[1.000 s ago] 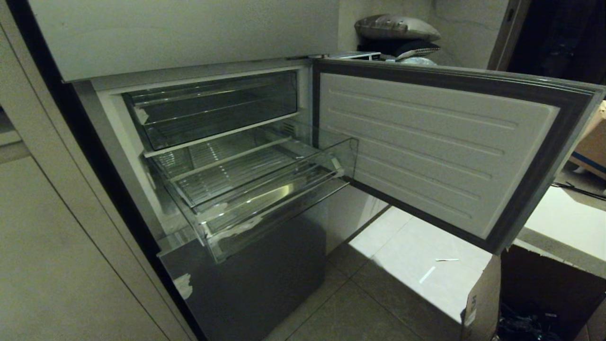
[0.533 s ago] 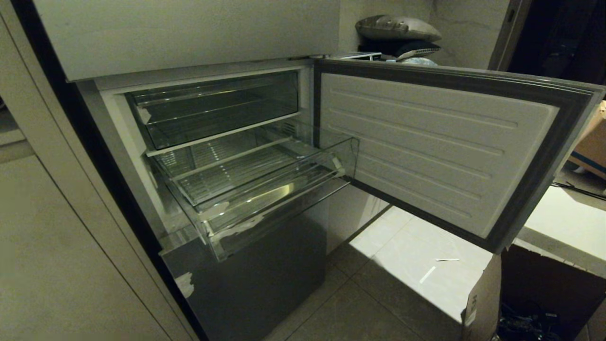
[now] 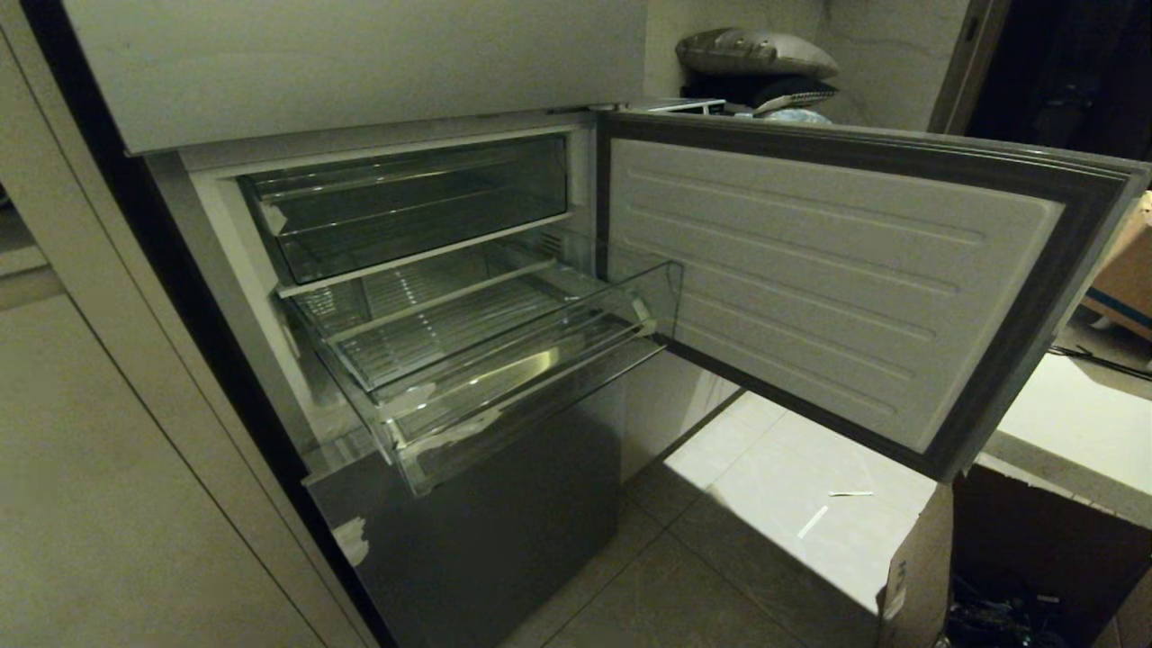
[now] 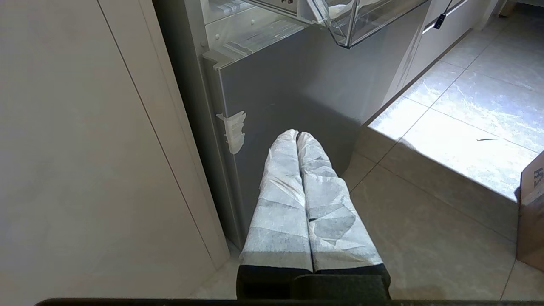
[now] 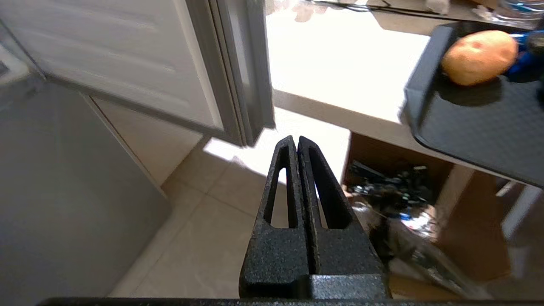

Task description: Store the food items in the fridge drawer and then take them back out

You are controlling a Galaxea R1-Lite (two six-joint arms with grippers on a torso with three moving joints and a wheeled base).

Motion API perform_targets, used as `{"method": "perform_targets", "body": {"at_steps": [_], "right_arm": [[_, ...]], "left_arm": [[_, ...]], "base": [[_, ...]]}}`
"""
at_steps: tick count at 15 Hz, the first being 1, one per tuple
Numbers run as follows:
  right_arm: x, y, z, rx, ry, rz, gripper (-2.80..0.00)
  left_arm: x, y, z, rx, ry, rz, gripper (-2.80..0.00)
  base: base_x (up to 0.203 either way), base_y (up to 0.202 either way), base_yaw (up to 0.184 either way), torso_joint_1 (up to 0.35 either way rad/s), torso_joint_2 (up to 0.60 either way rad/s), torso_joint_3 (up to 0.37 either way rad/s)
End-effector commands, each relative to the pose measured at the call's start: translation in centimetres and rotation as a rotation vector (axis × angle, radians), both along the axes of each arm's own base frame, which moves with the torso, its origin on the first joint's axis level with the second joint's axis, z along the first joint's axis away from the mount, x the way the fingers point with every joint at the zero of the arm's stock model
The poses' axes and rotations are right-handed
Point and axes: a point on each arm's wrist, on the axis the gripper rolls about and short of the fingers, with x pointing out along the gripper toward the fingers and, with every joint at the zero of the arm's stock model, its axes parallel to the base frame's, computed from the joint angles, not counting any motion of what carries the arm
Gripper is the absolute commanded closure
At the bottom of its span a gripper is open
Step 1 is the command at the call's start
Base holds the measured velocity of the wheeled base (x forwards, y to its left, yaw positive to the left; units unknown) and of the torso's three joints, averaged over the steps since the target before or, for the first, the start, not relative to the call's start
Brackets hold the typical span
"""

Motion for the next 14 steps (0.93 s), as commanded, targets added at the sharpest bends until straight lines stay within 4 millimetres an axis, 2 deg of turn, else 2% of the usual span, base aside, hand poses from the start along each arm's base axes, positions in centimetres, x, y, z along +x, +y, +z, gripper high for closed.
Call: {"method": "perform_targets", "body": {"at_steps": [1,3,5,7,10,14], "right_arm": [[1.9,0.0,-0.7,0.022,0.063,-0.006,0.00],[2.3,0.0,-1.3,0.055,0.084,-0.013,0.00],[1.8,0.0,-1.7,0.068,0.075,-0.019,0.00],[1.6,-0.7,-1.7,0.078,0.070,-0.095,0.00],[1.5,-3.3,-1.2,0.114,0.059,-0.306,0.00],[0.2,-7.6,0.1,0.126,-0.019,-0.591,0.00]], "left_arm": [[0.0,0.0,0.0,0.000,0.001,0.000,0.00],[0.0,0.0,0.0,0.000,0.001,0.000,0.00],[0.0,0.0,0.0,0.002,0.001,0.000,0.00],[0.0,0.0,0.0,0.000,0.001,0.000,0.00],[0.0,0.0,0.0,0.000,0.001,0.001,0.00],[0.0,0.0,0.0,0.000,0.001,0.001,0.00]], "base": [[0.000,0.000,0.000,0.000,0.00,0.000],[0.000,0.000,0.000,0.000,0.00,0.000],[0.000,0.000,0.000,0.000,0.00,0.000],[0.000,0.000,0.000,0.000,0.00,0.000],[0.000,0.000,0.000,0.000,0.00,0.000],[0.000,0.000,0.000,0.000,0.00,0.000]]}}
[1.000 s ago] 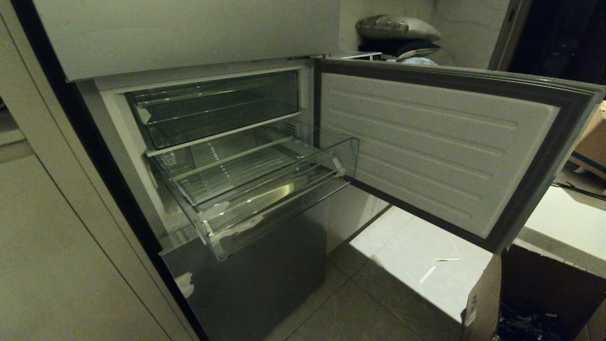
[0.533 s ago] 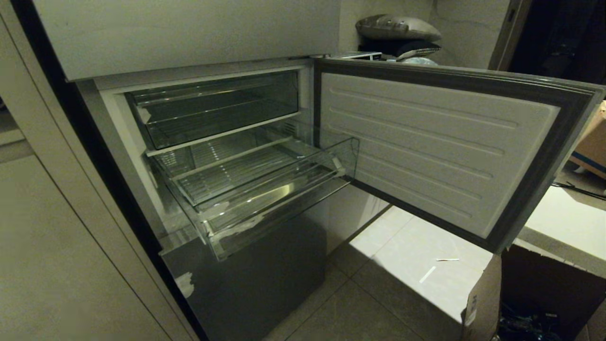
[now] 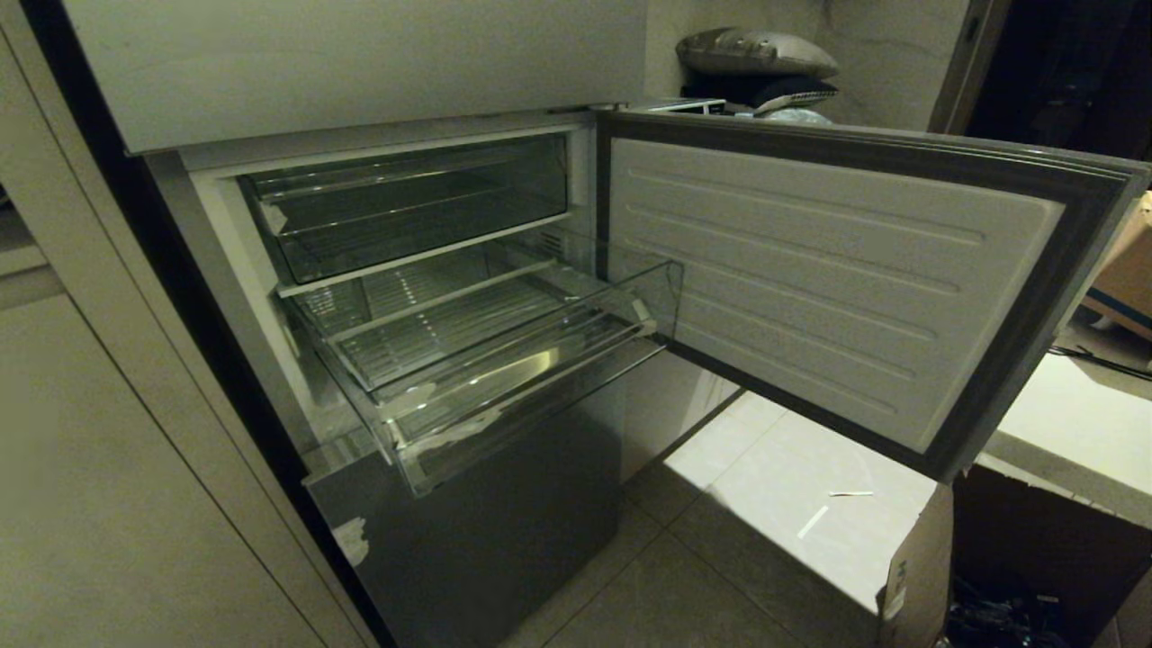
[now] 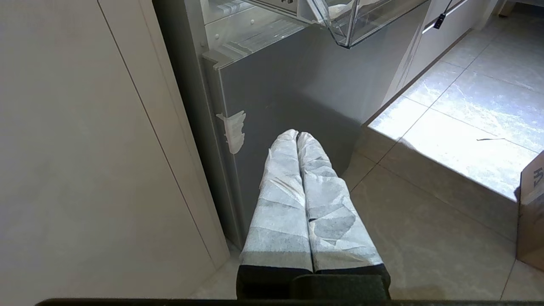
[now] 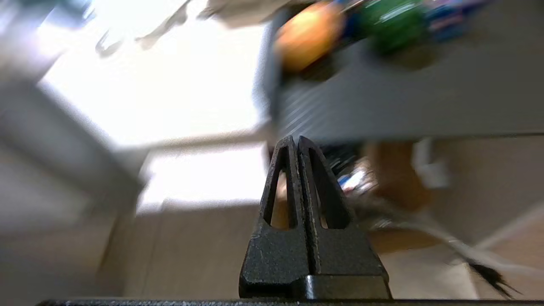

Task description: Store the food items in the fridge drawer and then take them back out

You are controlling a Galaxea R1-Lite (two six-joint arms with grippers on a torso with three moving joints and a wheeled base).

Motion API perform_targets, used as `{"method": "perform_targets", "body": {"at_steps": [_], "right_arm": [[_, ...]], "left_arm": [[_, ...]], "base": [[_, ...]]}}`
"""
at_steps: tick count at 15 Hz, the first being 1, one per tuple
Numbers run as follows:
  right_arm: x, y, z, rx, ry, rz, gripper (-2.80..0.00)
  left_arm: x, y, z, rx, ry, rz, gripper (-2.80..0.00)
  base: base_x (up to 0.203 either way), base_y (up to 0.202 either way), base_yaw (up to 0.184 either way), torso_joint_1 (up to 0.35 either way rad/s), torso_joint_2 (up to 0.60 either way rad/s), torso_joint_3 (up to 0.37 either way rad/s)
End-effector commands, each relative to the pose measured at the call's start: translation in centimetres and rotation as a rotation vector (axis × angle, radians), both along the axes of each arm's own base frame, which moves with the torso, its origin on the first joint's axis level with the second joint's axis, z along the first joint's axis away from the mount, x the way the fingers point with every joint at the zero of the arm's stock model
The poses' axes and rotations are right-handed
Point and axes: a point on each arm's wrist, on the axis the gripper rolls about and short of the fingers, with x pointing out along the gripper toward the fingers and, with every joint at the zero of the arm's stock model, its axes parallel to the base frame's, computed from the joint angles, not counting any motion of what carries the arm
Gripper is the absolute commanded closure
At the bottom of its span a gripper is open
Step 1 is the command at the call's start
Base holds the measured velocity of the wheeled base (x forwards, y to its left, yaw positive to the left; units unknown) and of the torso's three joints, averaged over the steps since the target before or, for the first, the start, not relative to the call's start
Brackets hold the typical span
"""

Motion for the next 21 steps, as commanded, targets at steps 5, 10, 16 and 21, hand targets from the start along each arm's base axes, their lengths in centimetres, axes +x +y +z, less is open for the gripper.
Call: {"method": "perform_targets", "body": {"at_steps": [5,10,16,21], "right_arm": [[1.1,-7.6,-0.5,0.030,0.009,-0.170,-2.80],[4.1,-13.0,-1.9,0.034,0.053,-0.092,-2.80],[8.4,-20.5,-3.7,-0.058,0.063,0.066,-2.80],[9.9,-23.5,-4.6,-0.107,0.116,0.072,-2.80]], "left_arm": [[0.0,0.0,0.0,0.000,0.000,0.000,0.00],[0.0,0.0,0.0,0.000,0.000,0.000,0.00],[0.0,0.0,0.0,0.000,0.000,0.001,0.00],[0.0,0.0,0.0,0.000,0.000,0.000,0.00]], "base": [[0.000,0.000,0.000,0.000,0.00,0.000],[0.000,0.000,0.000,0.000,0.00,0.000],[0.000,0.000,0.000,0.000,0.00,0.000],[0.000,0.000,0.000,0.000,0.00,0.000]]}}
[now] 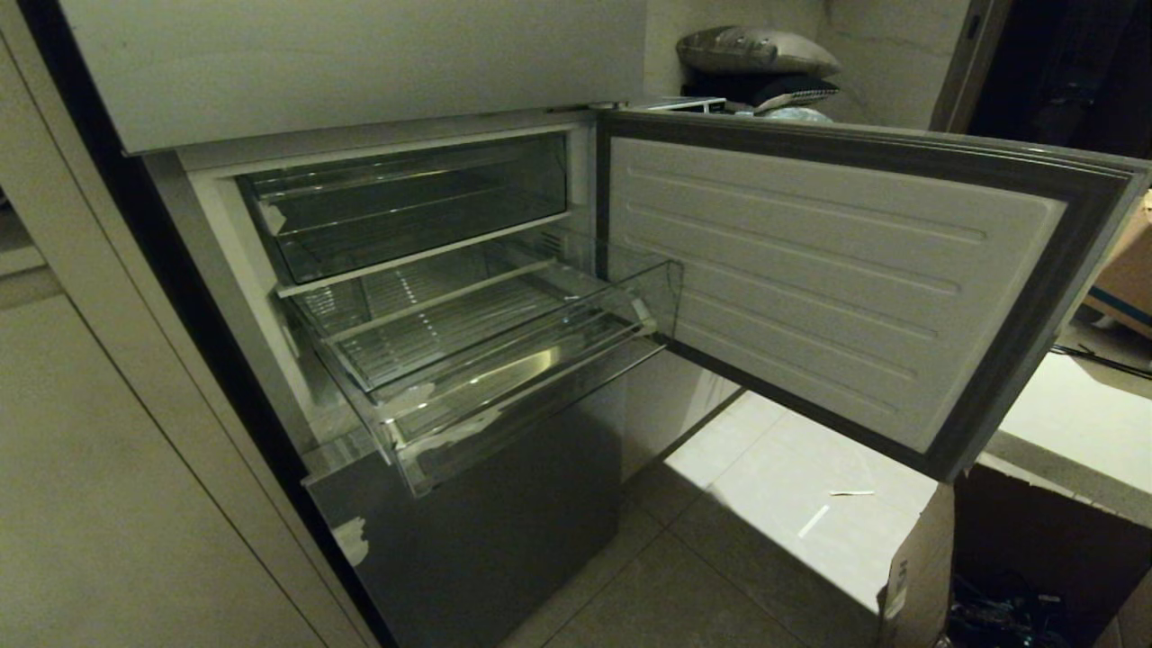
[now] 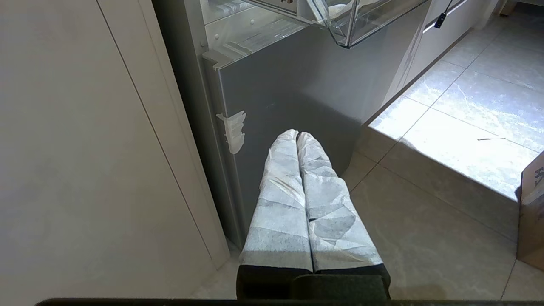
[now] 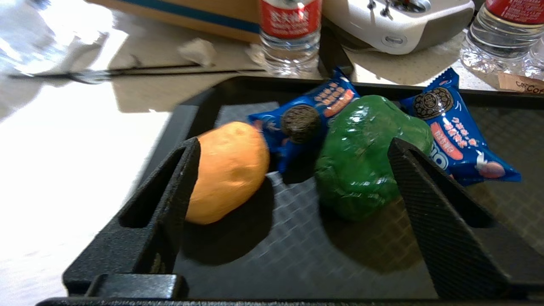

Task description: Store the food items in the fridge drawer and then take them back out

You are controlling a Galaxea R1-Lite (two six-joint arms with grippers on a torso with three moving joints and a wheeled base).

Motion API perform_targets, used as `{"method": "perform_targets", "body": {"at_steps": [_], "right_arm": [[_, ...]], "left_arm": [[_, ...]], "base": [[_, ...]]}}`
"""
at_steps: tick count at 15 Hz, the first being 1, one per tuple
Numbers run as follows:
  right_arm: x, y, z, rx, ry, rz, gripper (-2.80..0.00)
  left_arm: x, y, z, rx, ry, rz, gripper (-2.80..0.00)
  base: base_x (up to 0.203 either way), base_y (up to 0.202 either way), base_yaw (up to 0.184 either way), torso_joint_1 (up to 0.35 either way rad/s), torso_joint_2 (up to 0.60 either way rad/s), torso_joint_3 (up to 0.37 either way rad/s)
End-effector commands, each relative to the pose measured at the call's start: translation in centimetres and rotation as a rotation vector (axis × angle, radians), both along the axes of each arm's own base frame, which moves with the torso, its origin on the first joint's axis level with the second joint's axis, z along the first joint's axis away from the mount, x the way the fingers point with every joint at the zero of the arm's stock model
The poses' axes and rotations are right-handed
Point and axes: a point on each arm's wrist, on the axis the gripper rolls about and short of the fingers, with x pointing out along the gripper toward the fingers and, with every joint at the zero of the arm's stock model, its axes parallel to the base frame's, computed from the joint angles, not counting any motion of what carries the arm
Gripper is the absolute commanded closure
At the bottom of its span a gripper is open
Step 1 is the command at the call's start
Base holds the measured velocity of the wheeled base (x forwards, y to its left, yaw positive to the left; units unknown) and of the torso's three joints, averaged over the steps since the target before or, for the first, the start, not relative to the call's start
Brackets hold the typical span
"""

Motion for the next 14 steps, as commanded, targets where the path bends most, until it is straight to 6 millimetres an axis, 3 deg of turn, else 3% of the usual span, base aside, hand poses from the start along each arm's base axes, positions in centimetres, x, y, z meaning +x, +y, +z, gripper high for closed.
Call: {"method": "perform_targets", "body": {"at_steps": [1,5,14], "right_arm": [[0.3,-1.5,-1.5,0.017,0.029,-0.024,-2.80],[-1.0,-3.4,-1.0,-0.022,0.036,-0.105,-2.80],[-0.6,-6.5,-2.3,-0.021,0.046,-0.156,-2.80]], "left_arm": [[0.0,0.0,0.0,0.000,0.001,0.000,0.00],[0.0,0.0,0.0,0.000,0.001,0.001,0.00],[0.0,0.0,0.0,0.000,0.001,0.001,0.00]], "base": [[0.000,0.000,0.000,0.000,0.00,0.000],[0.000,0.000,0.000,0.000,0.00,0.000],[0.000,0.000,0.000,0.000,0.00,0.000]]}}
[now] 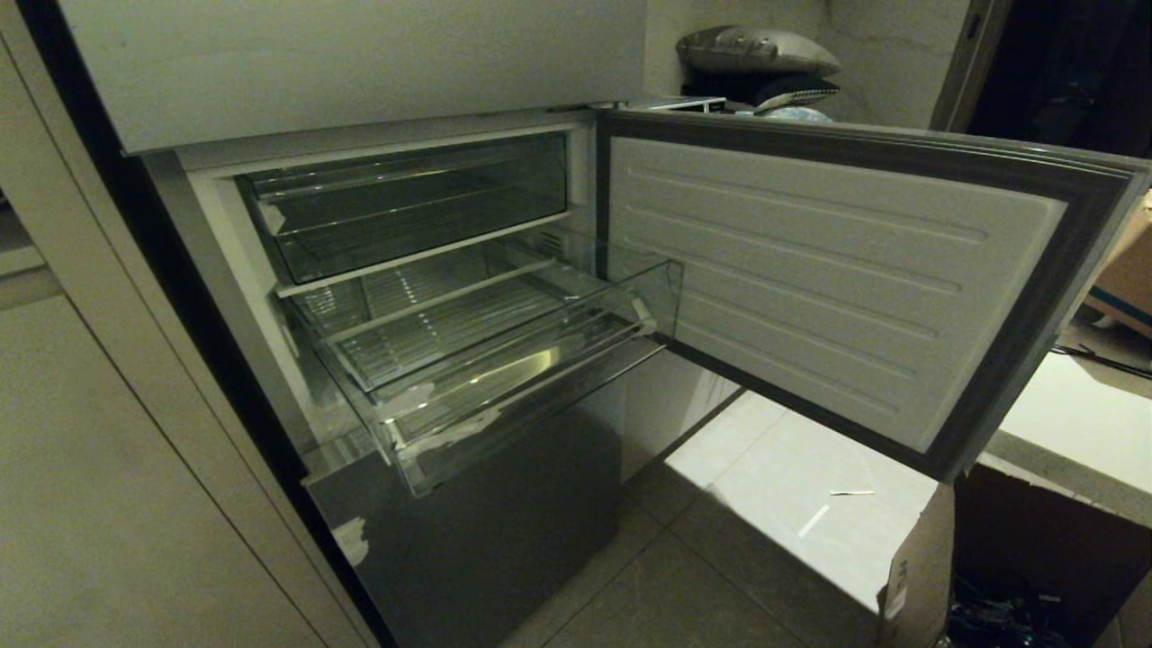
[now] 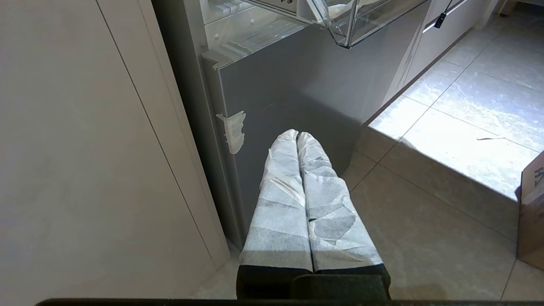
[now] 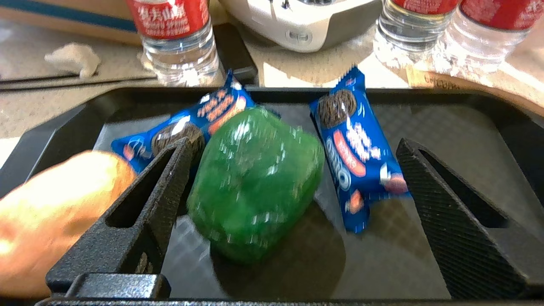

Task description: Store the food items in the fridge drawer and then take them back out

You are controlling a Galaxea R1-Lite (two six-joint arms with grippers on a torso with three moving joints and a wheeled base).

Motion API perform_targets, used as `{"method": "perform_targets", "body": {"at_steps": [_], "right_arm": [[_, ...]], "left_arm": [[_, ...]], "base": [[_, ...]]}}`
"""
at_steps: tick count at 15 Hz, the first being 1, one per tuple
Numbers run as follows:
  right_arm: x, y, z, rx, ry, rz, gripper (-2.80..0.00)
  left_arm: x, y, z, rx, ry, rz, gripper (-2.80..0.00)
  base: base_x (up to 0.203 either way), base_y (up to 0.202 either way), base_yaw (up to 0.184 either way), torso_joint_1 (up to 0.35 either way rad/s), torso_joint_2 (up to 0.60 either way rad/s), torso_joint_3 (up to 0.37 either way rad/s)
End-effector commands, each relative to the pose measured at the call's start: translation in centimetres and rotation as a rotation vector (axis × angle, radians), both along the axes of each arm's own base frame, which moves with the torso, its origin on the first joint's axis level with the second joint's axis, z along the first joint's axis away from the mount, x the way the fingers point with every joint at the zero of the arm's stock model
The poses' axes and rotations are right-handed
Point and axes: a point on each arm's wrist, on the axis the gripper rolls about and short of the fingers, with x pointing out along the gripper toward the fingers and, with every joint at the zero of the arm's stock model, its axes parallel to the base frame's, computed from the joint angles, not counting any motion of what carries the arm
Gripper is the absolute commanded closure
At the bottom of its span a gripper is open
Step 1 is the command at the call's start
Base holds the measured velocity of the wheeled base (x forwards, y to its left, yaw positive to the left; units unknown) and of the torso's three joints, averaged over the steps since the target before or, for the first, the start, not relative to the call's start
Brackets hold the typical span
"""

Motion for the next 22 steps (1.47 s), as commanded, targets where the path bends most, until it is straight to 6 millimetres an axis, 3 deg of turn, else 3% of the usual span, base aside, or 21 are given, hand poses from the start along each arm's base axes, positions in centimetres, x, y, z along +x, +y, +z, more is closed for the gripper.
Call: {"method": "perform_targets", "body": {"at_steps": [1,13,22], "right_arm": [[0.3,-0.6,-0.5,0.006,-0.003,0.011,-2.80],[3.0,-1.3,-2.1,0.027,-0.005,0.106,-2.80],[3.9,-1.9,-3.6,0.053,0.006,0.117,-2.80]], "left_arm": [[0.0,0.0,0.0,0.000,0.001,0.000,0.00],[0.0,0.0,0.0,0.000,0.001,0.001,0.00],[0.0,0.0,0.0,0.000,0.001,0.000,0.00]], "base": [[0.000,0.000,0.000,0.000,0.00,0.000],[0.000,0.000,0.000,0.000,0.00,0.000],[0.000,0.000,0.000,0.000,0.00,0.000]]}}
